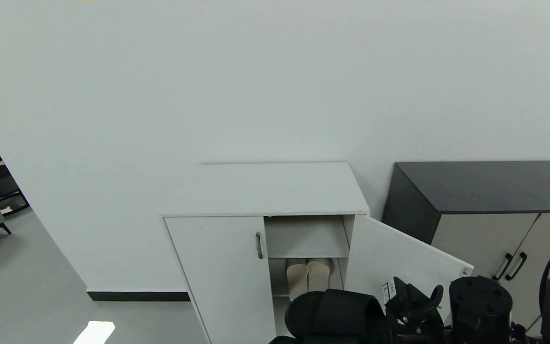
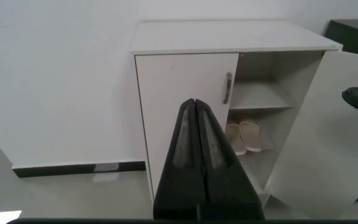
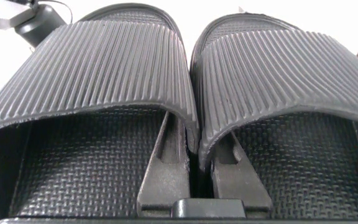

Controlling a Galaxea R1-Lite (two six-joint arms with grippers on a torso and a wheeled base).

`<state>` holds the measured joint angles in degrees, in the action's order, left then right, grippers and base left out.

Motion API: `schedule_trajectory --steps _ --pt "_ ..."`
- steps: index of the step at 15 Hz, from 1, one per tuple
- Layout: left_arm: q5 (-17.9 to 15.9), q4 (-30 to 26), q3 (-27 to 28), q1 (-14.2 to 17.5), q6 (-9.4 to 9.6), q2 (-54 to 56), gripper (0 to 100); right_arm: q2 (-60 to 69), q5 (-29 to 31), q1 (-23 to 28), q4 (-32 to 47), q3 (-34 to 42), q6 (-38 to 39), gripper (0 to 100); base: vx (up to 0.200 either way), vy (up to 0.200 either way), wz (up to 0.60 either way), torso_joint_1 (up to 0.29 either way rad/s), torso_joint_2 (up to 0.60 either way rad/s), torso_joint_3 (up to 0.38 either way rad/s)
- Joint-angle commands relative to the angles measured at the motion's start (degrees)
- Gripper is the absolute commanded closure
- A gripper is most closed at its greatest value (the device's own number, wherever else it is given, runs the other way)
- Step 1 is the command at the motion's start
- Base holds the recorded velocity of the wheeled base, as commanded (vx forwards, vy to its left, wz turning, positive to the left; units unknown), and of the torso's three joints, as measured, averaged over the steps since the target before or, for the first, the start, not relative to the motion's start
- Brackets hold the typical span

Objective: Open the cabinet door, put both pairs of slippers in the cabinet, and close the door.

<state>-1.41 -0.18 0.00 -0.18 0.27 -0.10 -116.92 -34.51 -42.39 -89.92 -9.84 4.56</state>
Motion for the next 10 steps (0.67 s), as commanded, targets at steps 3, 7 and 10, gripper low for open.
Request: schedule_trajectory --steps 3,7,10 --pt "0.0 0.0 0.0 0.0 -0.09 0.0 100 -0.2 0.0 -0.2 -0.1 0.0 0.0 100 0.000 0.000 0.00 -0.172 0.38 0.199" --pt "0.0 0.0 0.1 0.0 -0.62 0.0 100 -1.5 0.0 -0.2 -0.1 -0.3 0.0 100 0.000 0.000 0.00 -0.198 0.45 0.237" --pt "0.0 0.0 0.1 0.0 -0.62 0.0 100 -1.7 0.0 -0.2 -0.1 -0.4 -0.1 100 0.000 0.000 0.00 -0.251 0.54 0.295"
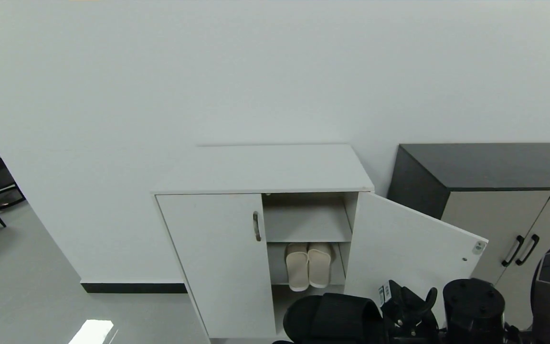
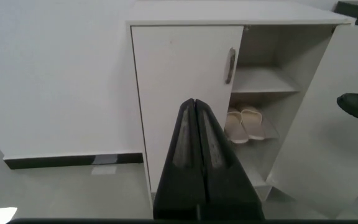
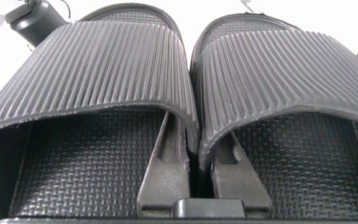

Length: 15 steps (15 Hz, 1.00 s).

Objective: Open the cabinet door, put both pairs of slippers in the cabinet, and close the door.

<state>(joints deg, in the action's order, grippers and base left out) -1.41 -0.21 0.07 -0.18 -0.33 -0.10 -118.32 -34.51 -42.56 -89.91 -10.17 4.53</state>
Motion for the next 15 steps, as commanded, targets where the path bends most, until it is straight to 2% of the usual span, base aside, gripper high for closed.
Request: schedule_trajectory --steps 1,15 --pt "0.0 0.0 0.0 0.0 -0.02 0.0 100 -0.3 0.0 -0.1 -0.1 0.0 -0.1 100 0.000 0.000 0.00 -0.246 0.56 0.290" --pt "0.0 0.0 -0.1 0.0 -0.02 0.0 100 -0.5 0.0 -0.2 -0.1 0.0 -0.1 100 0.000 0.000 0.00 -0.217 0.51 0.290"
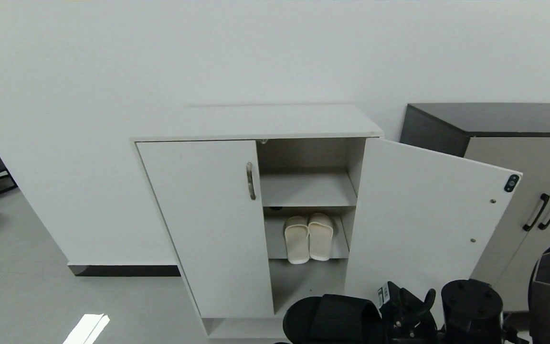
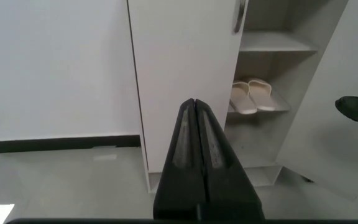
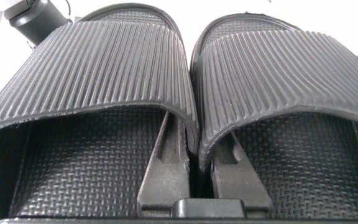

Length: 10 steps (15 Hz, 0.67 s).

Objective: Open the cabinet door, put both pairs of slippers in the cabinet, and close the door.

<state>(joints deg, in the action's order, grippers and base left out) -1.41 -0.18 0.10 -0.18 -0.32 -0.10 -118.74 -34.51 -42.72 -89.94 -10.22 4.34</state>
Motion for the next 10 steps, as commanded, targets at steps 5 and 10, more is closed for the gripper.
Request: schedule_trajectory --steps 5,10 --pt "0.0 0.0 0.0 0.0 -0.03 0.0 100 -0.1 0.0 -0.3 -0.1 0.4 -0.6 100 0.000 0.000 0.00 -0.171 0.47 0.294" --pt "0.0 0.0 0.0 0.0 -0.03 0.0 100 0.2 1.1 -1.3 -0.1 1.3 -4.6 100 0.000 0.000 0.00 -0.122 0.42 0.292"
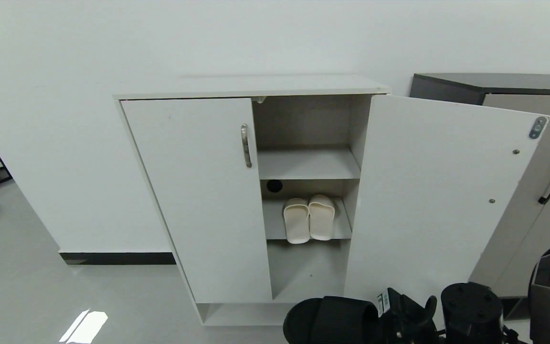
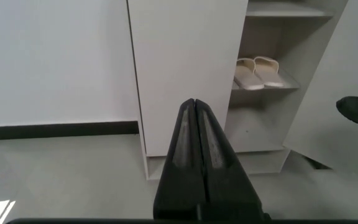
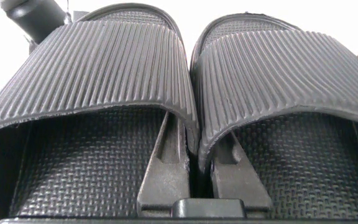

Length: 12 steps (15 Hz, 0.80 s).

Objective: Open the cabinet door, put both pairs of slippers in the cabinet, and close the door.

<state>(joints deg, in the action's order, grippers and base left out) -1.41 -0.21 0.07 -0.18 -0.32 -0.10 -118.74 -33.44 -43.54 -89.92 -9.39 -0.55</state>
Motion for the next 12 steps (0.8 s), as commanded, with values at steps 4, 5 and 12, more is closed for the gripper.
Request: schedule_trajectory --steps 4,5,12 --pt "0.0 0.0 0.0 0.0 -0.03 0.0 100 2.5 29.0 -7.6 10.4 -16.2 8.5 100 0.000 0.000 0.00 -0.022 0.09 0.052" --pt "0.0 0.0 -0.1 0.0 -0.03 0.0 100 4.5 40.1 -9.6 26.0 -26.7 11.1 100 0.000 0.000 0.00 0.000 0.00 0.000" --pt "-0.2 0.0 0.0 0.0 0.23 0.0 100 4.6 70.0 -13.8 88.0 -75.3 33.4 100 0.000 0.000 0.00 0.000 0.00 0.000"
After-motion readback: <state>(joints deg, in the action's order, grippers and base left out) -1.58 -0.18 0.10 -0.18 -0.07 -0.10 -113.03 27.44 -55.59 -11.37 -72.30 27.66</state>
